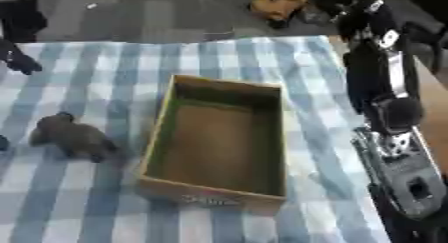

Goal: Pick up objects on the table and place them in the box.

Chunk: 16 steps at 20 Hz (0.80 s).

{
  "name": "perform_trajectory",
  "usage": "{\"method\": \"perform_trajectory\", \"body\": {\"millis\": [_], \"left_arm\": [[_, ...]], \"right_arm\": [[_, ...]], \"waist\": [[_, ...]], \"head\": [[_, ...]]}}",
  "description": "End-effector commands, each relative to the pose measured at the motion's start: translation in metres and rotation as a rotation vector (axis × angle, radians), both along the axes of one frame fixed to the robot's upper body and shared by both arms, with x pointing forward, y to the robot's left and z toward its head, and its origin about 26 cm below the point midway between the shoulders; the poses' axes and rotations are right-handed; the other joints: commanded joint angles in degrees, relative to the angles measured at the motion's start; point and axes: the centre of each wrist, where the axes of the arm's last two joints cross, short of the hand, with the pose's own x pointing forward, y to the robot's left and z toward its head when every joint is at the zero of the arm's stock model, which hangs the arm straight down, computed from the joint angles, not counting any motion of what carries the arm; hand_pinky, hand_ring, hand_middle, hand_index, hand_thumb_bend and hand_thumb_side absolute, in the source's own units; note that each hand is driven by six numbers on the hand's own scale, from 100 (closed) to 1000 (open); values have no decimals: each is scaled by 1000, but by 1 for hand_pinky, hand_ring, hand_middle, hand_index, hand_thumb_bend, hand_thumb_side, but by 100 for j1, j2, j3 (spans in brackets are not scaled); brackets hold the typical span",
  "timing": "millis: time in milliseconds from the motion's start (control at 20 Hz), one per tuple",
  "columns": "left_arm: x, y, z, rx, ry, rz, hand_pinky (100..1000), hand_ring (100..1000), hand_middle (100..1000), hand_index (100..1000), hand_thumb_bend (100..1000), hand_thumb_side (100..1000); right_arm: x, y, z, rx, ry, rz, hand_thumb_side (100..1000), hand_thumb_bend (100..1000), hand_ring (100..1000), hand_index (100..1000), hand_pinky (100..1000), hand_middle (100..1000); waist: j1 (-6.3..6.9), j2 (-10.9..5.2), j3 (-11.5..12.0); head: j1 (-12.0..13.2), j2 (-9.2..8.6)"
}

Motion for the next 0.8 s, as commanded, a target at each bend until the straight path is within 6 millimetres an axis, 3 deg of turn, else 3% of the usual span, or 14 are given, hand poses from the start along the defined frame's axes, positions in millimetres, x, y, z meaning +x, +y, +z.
{"method": "perform_trajectory", "body": {"millis": [50,150,300,450,800], "left_arm": [[-6,2,12,-26,-35,-5,674,733,689,872,644,369],[-10,1,15,-80,-56,-14,667,713,667,852,579,331],[-15,2,19,-162,-84,-27,669,708,663,853,564,312],[-17,2,17,-177,-79,-36,675,720,678,875,607,330],[-4,-5,10,-35,-25,-58,697,766,726,903,809,421]], "right_arm": [[-1,-1,7,-11,-20,8,957,918,1000,911,895,725],[-1,-2,7,-8,-20,7,947,920,1000,911,894,724],[-1,-2,7,-6,-20,5,945,920,1000,911,895,723],[-1,-2,7,-5,-19,5,947,919,1000,911,896,723],[-1,-1,7,-6,-21,9,955,917,1000,911,895,722]], "waist": [[11,-89,4],[9,-91,6],[12,-95,17],[15,-93,16],[2,-76,-18]], "head": [[-16,-67],[-33,-79],[-55,-72],[-62,-68],[-32,-31]]}}
